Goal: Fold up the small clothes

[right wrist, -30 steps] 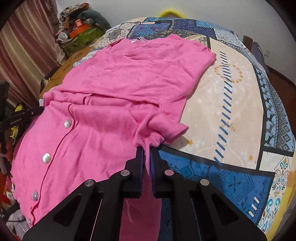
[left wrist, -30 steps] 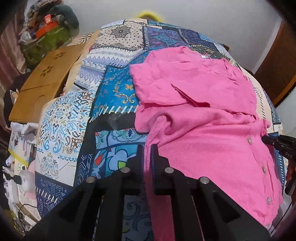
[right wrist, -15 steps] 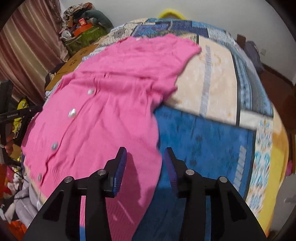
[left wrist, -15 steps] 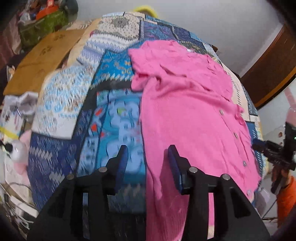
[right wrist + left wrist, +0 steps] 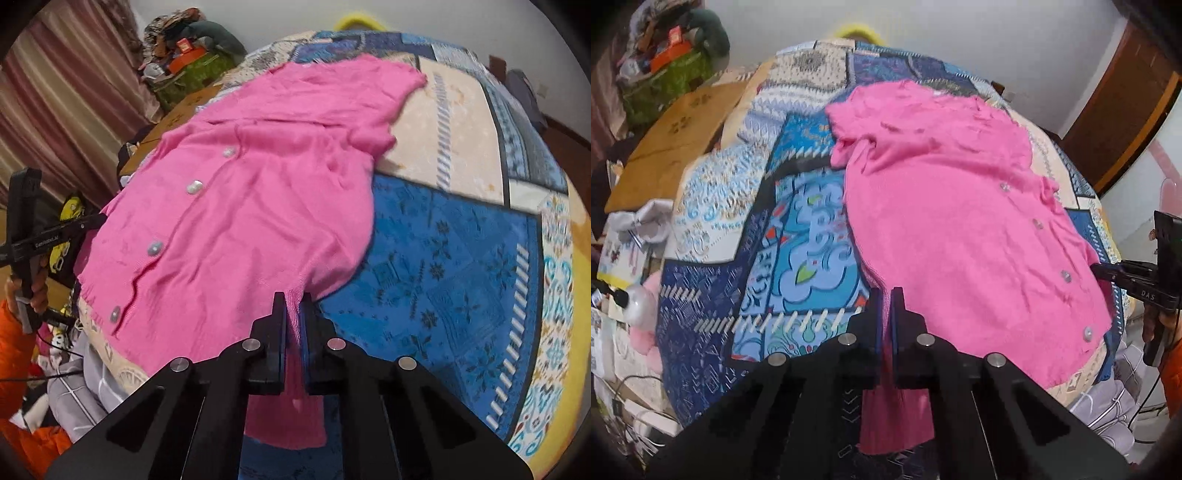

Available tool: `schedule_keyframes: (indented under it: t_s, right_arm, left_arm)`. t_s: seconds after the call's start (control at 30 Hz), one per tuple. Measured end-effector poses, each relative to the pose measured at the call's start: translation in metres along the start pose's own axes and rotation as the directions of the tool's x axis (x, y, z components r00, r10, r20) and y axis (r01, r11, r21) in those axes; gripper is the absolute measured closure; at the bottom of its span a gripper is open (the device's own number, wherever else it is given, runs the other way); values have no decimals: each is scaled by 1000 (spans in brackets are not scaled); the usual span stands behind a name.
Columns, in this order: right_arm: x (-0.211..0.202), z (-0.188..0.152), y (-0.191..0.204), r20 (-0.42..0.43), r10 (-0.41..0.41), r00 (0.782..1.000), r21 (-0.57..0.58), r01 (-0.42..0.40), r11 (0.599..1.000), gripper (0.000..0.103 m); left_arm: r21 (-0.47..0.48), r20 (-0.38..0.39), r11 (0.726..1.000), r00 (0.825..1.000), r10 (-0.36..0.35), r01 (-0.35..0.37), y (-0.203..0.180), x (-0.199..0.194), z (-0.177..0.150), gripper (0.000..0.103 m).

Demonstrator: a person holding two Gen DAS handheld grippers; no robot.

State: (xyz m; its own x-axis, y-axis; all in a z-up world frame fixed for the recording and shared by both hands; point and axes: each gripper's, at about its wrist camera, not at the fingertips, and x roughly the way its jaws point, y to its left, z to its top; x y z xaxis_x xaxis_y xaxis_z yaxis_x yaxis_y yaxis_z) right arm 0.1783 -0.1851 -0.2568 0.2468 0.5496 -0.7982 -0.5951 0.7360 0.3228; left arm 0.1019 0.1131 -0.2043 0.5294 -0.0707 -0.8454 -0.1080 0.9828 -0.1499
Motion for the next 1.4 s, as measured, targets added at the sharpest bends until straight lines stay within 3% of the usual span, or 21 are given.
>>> schedule_keyframes:
  t_s: [0.2,0.37,0.47,0.57,0.67,0.8,0.9,1.03,1.17,1.23,1.27,1.3,1.4]
  right_arm:
    - [-36,29,0,129,2,992,-23,1,1000,98]
    - [-64,64,-2,232,-17,973,-50,29,998,98]
    - [-77,88,-2,296,-25,955,-51,42,998,99]
    - [-80,110,-6,332,-38,943,-53,59,997,98]
    - [-69,126,-13,326,-51,944,-49,71,996,98]
    - [-28,142,-31,261,-79,962,-34,91,995,98]
    - [1,144,-45,208,-88,974,-4,91,996,98]
    - [34,135,-63,130,-106,986,25,104,994,97]
    - [45,121,-73,77,-96,992,52,93,994,97]
    - [40,117,-72,77,-103,992,55,99,994,92]
    - [35,114,-72,78,-106,991,56,102,993,84]
    - [32,112,-72,82,-110,990,58,106,993,74]
    - [16,105,-71,106,-129,986,54,124,991,64]
  left_arm:
    - [5,134,1000,991,-18,17,-3,-45,34,101]
    - [17,248,1000,968,-28,24,-10,-77,78,101]
    - [2,291,999,956,-44,46,-10,-82,105,101]
    - [0,322,1000,947,-16,16,-11,-76,130,101]
    - [-16,305,1000,952,-8,14,-5,-55,150,101]
    - [-39,220,999,975,-23,32,7,-8,159,101]
    - [-59,118,997,992,-49,56,16,32,152,101]
    - [-58,39,996,997,-59,62,21,57,134,101]
    - [-41,12,998,999,-41,42,22,55,120,89]
    - [-52,21,997,998,-52,53,23,47,114,75]
    - [-58,33,996,998,-59,61,23,41,111,68]
    - [-62,41,996,997,-62,64,22,36,109,66]
    - [-62,49,994,995,-82,85,18,25,101,66]
